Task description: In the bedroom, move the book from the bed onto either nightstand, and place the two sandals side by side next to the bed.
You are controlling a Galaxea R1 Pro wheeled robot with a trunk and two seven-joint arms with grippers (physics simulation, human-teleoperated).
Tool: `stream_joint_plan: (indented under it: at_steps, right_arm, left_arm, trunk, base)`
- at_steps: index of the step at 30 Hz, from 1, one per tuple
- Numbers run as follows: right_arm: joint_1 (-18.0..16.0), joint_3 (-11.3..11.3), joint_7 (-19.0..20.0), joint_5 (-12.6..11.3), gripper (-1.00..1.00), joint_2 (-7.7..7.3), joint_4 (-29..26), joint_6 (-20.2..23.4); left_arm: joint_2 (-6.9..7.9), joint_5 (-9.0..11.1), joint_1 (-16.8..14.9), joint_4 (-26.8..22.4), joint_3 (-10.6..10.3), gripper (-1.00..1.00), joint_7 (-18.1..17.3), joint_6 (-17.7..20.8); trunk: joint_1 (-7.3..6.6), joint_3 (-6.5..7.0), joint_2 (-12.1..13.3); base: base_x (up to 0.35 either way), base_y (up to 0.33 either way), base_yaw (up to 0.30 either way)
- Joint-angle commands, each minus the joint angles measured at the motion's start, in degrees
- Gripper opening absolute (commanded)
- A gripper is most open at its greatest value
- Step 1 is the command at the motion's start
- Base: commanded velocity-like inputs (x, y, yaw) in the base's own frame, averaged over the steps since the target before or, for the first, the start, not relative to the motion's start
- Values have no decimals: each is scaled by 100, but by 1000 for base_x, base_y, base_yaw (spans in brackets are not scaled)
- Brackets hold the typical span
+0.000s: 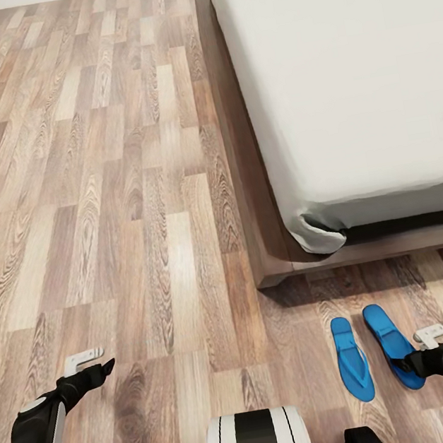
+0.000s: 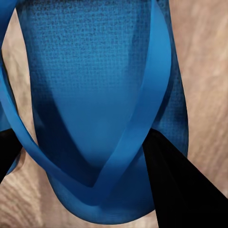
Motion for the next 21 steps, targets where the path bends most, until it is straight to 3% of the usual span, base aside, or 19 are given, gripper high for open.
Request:
stream_joint_plan:
  at_steps: [1,18,21]
  right_arm:
    - [0,-22,25,-2,-100,3,-7,52]
    - [0,-27,-14,-2,-100,3,-13,53]
    - [0,-30,-413,-2,-100,3,-10,57]
  left_arm:
    - [-3,-60,-2,-7,15,100,-56,18]
    - [-3,-66,-2,-7,15,100,-56,19]
    - [-3,-62,-1,-7,14,100,-56,12]
  trunk:
    - [-1,-3,-1]
    - [-1,-3,-1]
    - [-1,-3,-1]
  base:
    - [0,1,0]
    - [11,50,0]
    - [0,0,0]
